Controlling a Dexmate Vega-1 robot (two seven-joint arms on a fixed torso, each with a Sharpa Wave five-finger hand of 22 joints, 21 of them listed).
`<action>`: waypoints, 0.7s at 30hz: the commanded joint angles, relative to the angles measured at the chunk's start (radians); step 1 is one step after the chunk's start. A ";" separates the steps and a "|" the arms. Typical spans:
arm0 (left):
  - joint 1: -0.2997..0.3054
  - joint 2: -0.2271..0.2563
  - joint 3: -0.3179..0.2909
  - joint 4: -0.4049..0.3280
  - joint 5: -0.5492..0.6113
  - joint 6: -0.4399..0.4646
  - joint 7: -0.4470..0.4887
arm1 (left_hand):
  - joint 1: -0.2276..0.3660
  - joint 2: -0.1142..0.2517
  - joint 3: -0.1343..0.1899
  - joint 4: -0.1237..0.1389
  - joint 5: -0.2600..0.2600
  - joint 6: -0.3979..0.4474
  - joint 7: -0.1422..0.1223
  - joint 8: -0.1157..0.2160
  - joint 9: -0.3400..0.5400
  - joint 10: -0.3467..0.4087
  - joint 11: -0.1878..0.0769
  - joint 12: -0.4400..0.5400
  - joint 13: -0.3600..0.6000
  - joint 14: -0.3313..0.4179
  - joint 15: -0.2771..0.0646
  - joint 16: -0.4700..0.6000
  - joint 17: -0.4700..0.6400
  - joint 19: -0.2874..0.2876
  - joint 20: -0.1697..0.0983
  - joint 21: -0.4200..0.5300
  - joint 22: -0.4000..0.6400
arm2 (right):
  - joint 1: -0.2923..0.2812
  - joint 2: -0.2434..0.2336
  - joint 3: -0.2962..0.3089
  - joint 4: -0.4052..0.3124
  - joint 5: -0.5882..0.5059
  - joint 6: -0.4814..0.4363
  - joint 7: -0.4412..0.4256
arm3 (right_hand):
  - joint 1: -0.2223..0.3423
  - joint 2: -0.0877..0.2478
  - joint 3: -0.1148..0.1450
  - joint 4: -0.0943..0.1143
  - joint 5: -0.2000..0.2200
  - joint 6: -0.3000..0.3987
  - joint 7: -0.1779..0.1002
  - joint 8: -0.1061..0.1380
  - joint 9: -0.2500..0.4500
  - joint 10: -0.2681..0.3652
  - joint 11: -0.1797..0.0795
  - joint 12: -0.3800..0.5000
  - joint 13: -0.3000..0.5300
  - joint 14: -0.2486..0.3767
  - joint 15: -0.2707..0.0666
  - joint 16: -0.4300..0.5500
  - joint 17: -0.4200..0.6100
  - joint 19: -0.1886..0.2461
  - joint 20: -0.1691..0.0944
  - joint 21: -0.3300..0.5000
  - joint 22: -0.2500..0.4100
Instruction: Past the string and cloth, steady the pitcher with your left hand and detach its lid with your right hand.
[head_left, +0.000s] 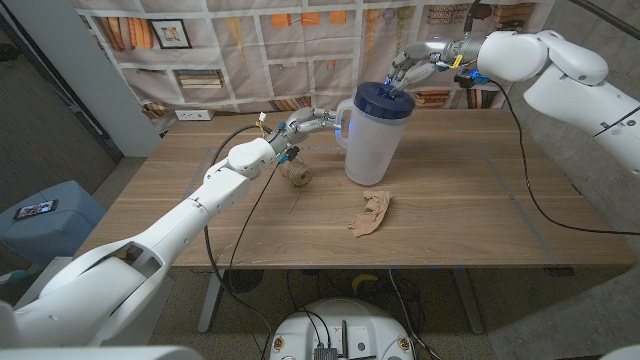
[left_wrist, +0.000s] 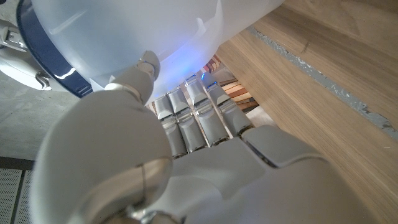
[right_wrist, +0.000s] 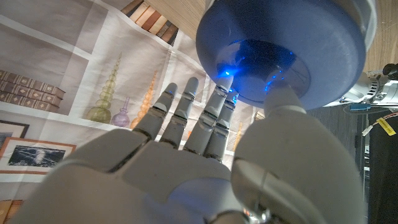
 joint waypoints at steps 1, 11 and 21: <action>0.014 0.009 -0.004 -0.021 0.002 0.005 0.013 | 0.006 0.060 0.007 0.011 0.006 0.050 0.031 0.006 0.003 0.049 -0.043 0.004 0.002 0.043 -0.123 0.009 0.002 0.005 -0.140 0.000 0.003 | 0.000 -0.005 0.004 -0.008 0.005 0.001 0.004 | 0.079 0.090 -0.003 -0.002 0.006 0.067 -0.073 0.003 0.006 0.010 0.002 0.001 0.003 0.009 -0.148 0.003 0.000 0.005 0.000 0.002 0.005; 0.019 0.009 -0.005 -0.026 0.002 0.009 0.020 | 0.005 0.060 0.007 0.011 0.006 0.050 0.031 0.007 0.003 0.049 -0.043 0.004 0.002 0.044 -0.122 0.009 0.002 0.005 -0.139 0.000 0.003 | 0.000 -0.005 0.006 -0.004 0.014 0.004 0.007 | 0.080 0.091 -0.004 -0.002 0.006 0.066 -0.073 0.001 0.005 0.012 0.002 0.000 0.004 0.011 -0.147 0.002 0.000 0.005 0.002 0.001 0.005; 0.013 0.002 -0.004 -0.014 0.002 0.009 0.022 | 0.004 0.061 0.009 0.011 0.006 0.048 0.033 0.006 0.003 0.049 -0.043 0.004 0.002 0.041 -0.121 0.007 0.001 0.005 -0.139 0.000 0.003 | -0.001 -0.009 0.012 -0.012 0.020 -0.001 0.008 | 0.078 0.091 -0.007 -0.002 0.006 0.067 -0.073 0.001 0.005 0.014 0.002 -0.002 0.003 0.012 -0.144 0.000 -0.002 0.004 0.004 0.001 0.005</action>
